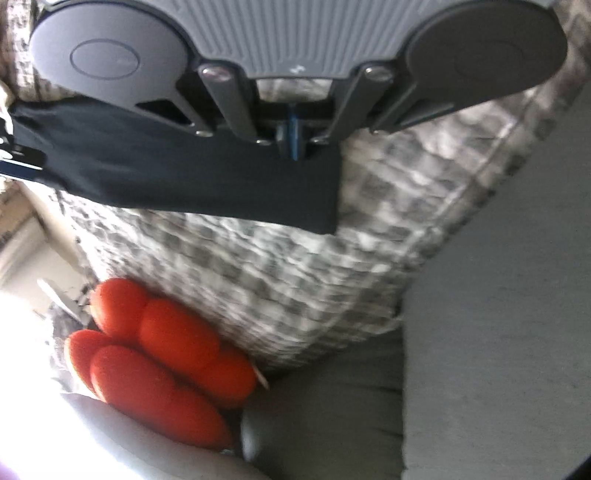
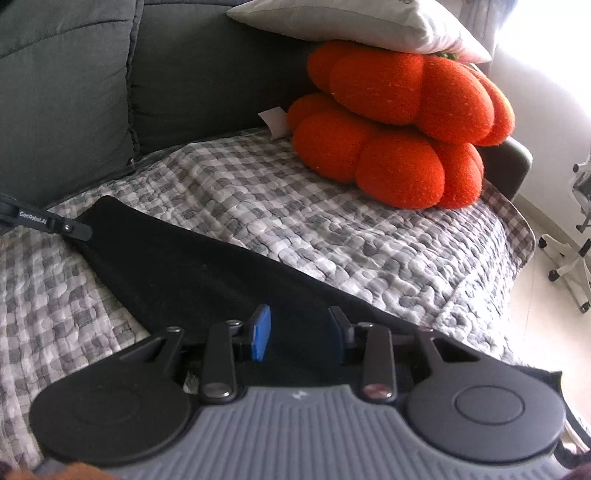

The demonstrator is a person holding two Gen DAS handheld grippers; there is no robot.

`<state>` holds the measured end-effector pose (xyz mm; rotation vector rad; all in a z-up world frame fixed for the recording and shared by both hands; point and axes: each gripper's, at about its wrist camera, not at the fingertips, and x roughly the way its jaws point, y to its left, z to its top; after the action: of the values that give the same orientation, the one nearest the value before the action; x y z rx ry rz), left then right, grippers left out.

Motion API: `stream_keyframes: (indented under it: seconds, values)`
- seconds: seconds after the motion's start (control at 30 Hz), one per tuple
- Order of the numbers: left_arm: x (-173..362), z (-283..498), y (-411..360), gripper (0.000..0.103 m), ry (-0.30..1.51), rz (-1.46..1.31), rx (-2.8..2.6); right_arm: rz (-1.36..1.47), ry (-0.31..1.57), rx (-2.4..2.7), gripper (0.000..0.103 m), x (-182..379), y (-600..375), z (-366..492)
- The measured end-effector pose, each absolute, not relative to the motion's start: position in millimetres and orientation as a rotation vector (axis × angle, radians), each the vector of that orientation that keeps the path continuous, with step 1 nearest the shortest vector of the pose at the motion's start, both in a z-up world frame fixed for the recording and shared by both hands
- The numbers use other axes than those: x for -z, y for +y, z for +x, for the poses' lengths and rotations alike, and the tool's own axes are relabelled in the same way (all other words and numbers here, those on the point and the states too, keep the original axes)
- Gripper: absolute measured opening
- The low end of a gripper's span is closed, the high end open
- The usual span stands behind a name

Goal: Fold clothes
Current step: 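Lower the black fabric onto the quilt and open both grippers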

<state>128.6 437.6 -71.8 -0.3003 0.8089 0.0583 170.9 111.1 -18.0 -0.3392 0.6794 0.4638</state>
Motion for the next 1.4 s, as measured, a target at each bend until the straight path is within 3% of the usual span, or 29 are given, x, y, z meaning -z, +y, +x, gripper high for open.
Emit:
stream_keyframes:
  seconds: [0.13,0.23,0.37,0.7,0.8,1.4]
  values:
    - [63,126,434,0.003,0.790,-0.262,-0.107,-0.319,0.674,-0.439,0.041,12,102,163]
    - [56,125,433,0.009,0.768,-0.248,-0.137,-0.296,0.667,-0.419,0.042,6,92,152]
    - [48,123,427,0.024,0.715,-0.280,-0.087,-0.269,0.651,-0.394,0.053,0,79,136]
    - [42,134,392,0.053,0.686,-0.290,-0.010,-0.174,0.655,-0.302,0.059,5,44,97]
    - [40,135,382,0.057,0.678,-0.292,0.009,-0.145,0.663,-0.272,0.065,6,32,88]
    - [38,142,320,0.072,0.694,-0.248,0.153,0.000,0.639,-0.150,0.069,1,-19,63]
